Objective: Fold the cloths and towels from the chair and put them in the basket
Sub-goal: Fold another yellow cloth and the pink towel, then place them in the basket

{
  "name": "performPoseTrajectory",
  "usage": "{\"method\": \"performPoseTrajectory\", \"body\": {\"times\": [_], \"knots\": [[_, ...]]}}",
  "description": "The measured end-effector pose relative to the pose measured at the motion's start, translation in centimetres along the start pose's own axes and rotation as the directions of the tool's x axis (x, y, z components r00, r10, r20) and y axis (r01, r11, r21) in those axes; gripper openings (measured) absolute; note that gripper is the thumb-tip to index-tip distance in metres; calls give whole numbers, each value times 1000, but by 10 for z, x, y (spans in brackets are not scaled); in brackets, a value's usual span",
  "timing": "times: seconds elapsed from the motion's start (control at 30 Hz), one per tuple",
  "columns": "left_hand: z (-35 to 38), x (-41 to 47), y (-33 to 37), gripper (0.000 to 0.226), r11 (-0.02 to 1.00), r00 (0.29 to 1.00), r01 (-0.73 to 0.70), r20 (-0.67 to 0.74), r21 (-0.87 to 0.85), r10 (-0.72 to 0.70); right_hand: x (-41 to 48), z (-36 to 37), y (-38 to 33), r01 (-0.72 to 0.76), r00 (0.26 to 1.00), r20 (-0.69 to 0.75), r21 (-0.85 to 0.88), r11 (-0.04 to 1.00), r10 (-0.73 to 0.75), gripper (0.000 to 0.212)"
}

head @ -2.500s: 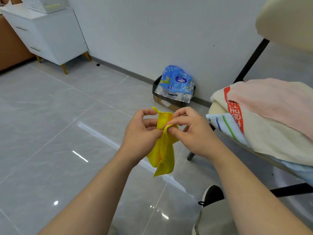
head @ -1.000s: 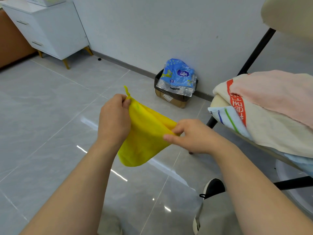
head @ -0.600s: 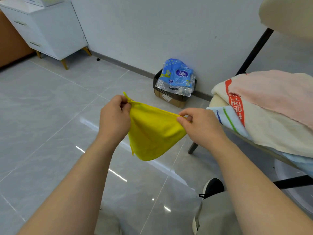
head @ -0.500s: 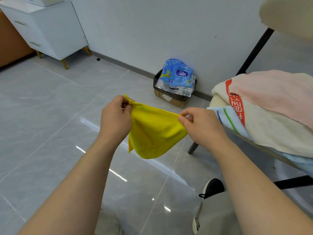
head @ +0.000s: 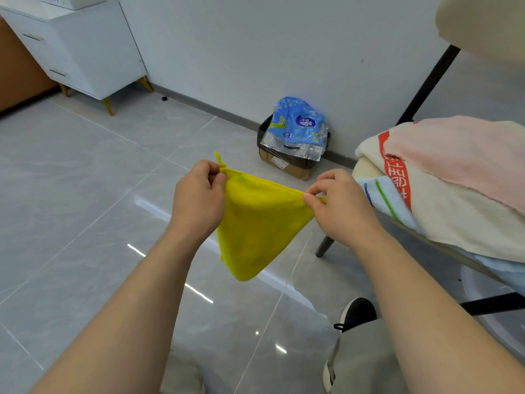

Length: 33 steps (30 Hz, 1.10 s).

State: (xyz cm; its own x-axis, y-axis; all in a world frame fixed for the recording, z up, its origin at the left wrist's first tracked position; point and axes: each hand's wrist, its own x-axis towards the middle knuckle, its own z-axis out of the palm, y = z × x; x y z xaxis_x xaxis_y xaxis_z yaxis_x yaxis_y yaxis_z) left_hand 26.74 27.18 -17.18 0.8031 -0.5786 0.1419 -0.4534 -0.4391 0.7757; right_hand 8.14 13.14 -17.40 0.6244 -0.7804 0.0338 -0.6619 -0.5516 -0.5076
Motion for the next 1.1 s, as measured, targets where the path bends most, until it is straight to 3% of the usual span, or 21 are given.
{"method": "performPoseTrajectory", "body": {"times": [0.47,0.8,0.97,1.03,1.1], "knots": [[4,0,-2,17,998,999,41,29,46,-42,3,2,0,38,992,127,-133,990,-21,29],[6,-1,-2,15,999,994,37,103,26,-39,1,2,3,23,987,160,-154,988,2,24],[13,-13,7,5,996,979,-91,183,-2,90,-4,1,4,25,922,382,-228,973,66,49],[17,-19,10,6,988,966,-152,214,4,147,-5,1,3,29,906,421,-172,985,47,53],[21,-23,12,5,979,948,-202,251,2,195,-6,2,-1,49,923,382,-7,999,-42,54]]}}
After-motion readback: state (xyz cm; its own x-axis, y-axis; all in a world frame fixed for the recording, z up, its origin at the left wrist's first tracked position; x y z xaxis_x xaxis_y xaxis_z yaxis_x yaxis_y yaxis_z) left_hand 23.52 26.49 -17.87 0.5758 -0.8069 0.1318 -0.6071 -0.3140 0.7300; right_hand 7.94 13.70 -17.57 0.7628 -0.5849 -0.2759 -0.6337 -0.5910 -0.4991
